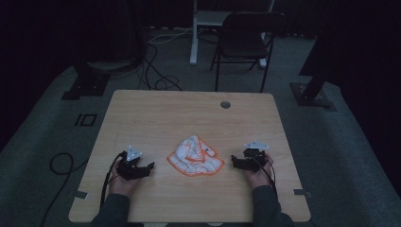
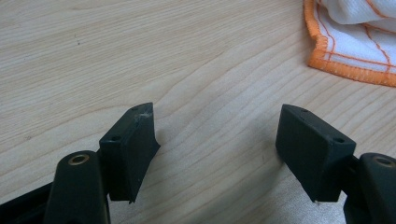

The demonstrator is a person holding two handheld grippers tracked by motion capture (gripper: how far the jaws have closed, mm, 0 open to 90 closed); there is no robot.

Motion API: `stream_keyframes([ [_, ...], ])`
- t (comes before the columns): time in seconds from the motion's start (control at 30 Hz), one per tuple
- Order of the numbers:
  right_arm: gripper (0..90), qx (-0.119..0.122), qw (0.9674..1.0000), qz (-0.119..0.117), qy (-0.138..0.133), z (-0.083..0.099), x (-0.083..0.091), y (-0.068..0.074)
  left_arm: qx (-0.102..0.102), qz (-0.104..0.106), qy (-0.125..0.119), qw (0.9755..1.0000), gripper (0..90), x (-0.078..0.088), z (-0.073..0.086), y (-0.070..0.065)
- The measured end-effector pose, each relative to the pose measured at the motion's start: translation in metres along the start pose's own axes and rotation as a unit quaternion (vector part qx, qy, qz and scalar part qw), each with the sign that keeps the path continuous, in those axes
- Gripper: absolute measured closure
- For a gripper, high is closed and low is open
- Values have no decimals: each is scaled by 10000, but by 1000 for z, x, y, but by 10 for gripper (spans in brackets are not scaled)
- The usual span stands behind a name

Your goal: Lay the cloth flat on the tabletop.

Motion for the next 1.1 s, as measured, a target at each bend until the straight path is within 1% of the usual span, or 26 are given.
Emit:
stream_keyframes([
  [0.2, 128, 72, 9999, -70, -5, 1, 2, 3, 7, -6, -4, 10000, 301, 0, 0, 0],
  [0.4, 137, 80, 9999, -88, -18, 2, 3, 4, 14, 9, -45, 10000, 353, 1, 0, -1],
  [0.5, 139, 87, 9999, -90, -19, 2, 3, 4, 31, -8, -56, 10000, 398, 1, -1, -1],
  [0.67, 171, 126, 9998, -119, -49, 2, 4, 5, 20, -1, -45, 10000, 458, 1, -1, -2],
  [0.7, 194, 127, 9998, -129, -63, 2, 4, 6, 15, 6, -30, 10000, 458, 1, -1, -2],
  [0.73, 298, 197, 9995, -199, -115, 1, 6, 8, 14, 9, -25, 10000, 484, 2, -1, -3],
  [0.77, 298, 197, 9995, -199, -115, 1, 6, 8, 22, 7, -18, 10000, 484, 2, -1, -3],
  [0.8, 327, 231, 9994, -228, -133, 1, 7, 9, 22, 12, -14, 10000, 491, 2, -1, -3],
  [0.83, 396, 276, 9991, -270, -147, 0, 8, 12, 22, 27, -8, 10000, 511, 2, -2, -4],
  [0.9, 452, 283, 9991, -279, -139, 0, 9, 13, 17, 16, 7, 10000, 520, 2, -2, -4],
  [0.93, 452, 283, 9991, -279, -139, 0, 9, 13, 17, 16, 7, 10000, 525, 2, -2, -4],
  [0.97, 515, 275, 9991, -278, -138, 0, 10, 14, 11, 26, 25, 10000, 531, 2, -2, -5],
  [1.03, 532, 252, 9992, -279, -138, 0, 11, 14, 25, 98, 41, 9999, 535, 1, -3, -8],
  [1.07, 575, 251, 9990, -330, -148, -1, 11, 15, -9, 97, 64, 9999, 539, 2, -3, -9],
  [1.1, 594, 233, 9989, -371, -156, -1, 12, 16, -50, 95, 54, 9999, 541, 2, -4, -11],
])
Point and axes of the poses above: each handheld gripper's, and its own axes: x roughly backward along the jaws, z roughly out of its underside, y roughly to its left, the point moved 8 cm from there along -x, roughly forward along the jaws, and after that the axes turned 10 degrees about x, right-handed, at the moved point
